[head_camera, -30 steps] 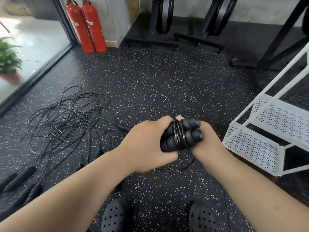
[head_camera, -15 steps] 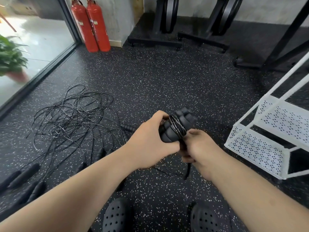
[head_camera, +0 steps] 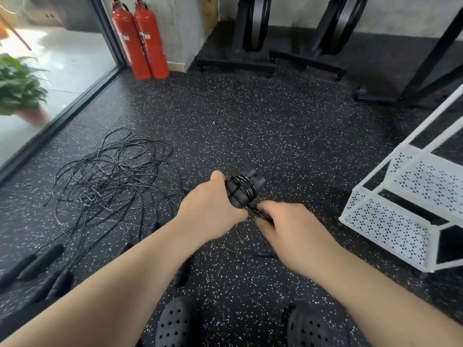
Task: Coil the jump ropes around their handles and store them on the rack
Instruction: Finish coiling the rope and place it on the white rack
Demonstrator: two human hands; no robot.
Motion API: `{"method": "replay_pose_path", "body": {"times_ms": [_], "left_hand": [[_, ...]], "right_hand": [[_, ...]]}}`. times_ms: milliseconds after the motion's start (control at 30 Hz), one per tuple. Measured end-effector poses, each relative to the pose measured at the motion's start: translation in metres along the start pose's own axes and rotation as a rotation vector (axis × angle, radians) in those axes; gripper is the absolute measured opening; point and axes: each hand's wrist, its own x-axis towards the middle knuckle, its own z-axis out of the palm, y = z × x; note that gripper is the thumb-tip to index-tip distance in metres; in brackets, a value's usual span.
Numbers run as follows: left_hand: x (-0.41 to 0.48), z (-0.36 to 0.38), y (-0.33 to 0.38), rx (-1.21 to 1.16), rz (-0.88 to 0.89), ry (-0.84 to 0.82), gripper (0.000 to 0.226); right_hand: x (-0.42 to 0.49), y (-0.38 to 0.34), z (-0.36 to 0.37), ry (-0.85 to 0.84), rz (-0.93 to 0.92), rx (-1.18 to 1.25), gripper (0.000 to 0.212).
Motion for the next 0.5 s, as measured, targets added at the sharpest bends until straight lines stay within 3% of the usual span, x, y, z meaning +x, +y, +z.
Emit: {"method": "replay_pose_path", "body": {"times_ms": [100,200,367,500], "left_hand": [[0.001,0.005,0.002,0.159,-0.010,0.035,0.047],[0.004,0.004,-0.001,0.283,-0.003,0.055,0.043],[-0.001,0.009,0.000,0.589,0.170,0.022,0.049],[-0.015,0.021,0.009,0.587,0.459,-0.093,0.045]], "right_hand": [[-0.008,-0.006,-0.004,0.018,-0.069,-0.341,0.014],[-0.017,-0.014,-0.018,0.019,-0.128,-0.462,0.018],[-0.015,-0.015,-0.037,0.141,-0.246,-0.389,0.035],[0.004,0.013,-0.048,0.136,-0.162,-0.216,0.032]]}}
